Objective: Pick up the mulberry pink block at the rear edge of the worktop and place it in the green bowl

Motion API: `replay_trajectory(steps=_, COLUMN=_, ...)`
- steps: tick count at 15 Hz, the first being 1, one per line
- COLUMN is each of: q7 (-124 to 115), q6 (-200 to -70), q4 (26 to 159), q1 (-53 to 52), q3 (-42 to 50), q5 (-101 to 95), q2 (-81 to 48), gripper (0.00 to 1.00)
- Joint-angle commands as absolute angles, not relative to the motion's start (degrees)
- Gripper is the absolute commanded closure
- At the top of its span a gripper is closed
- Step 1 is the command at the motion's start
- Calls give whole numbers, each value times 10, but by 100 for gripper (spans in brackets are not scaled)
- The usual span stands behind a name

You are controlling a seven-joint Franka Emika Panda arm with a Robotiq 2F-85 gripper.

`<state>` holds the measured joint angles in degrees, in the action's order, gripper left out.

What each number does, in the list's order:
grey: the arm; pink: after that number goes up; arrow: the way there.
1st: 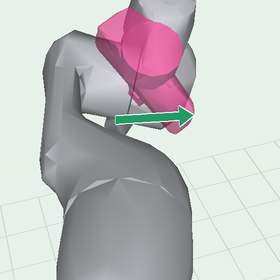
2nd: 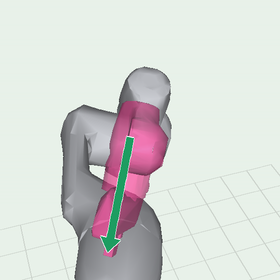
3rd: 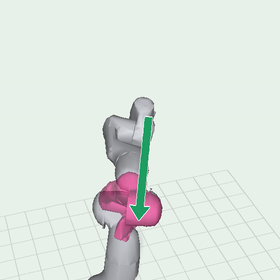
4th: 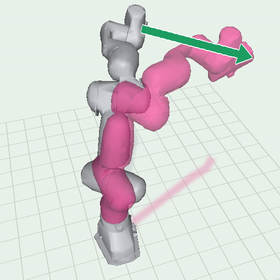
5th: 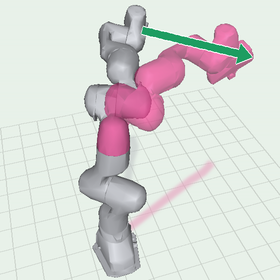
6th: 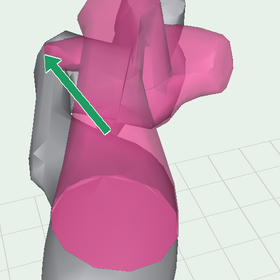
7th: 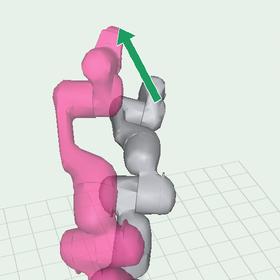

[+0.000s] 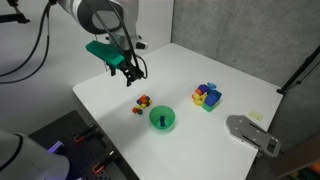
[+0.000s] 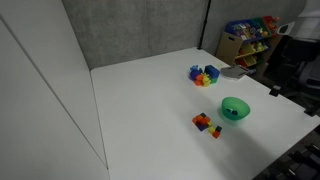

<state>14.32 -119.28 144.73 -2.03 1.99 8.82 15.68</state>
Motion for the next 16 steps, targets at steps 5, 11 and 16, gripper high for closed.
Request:
replay_trajectory(steps=5, q7=113, q6=-1342, q4=1492, q1=-23, q3=-1, q5=61, q2=52, gripper=0)
replay_trajectory(steps=11, q7=-17, q6=-1420, q4=1464, q1=-37, q3=-29, q5=-2, q2=-64, gripper=0)
replay_trajectory(steps=16, q7=-155, q6=-1456, q4=1432, q1=-77, q3=-22, q5=-83, q2=-143, gripper=0)
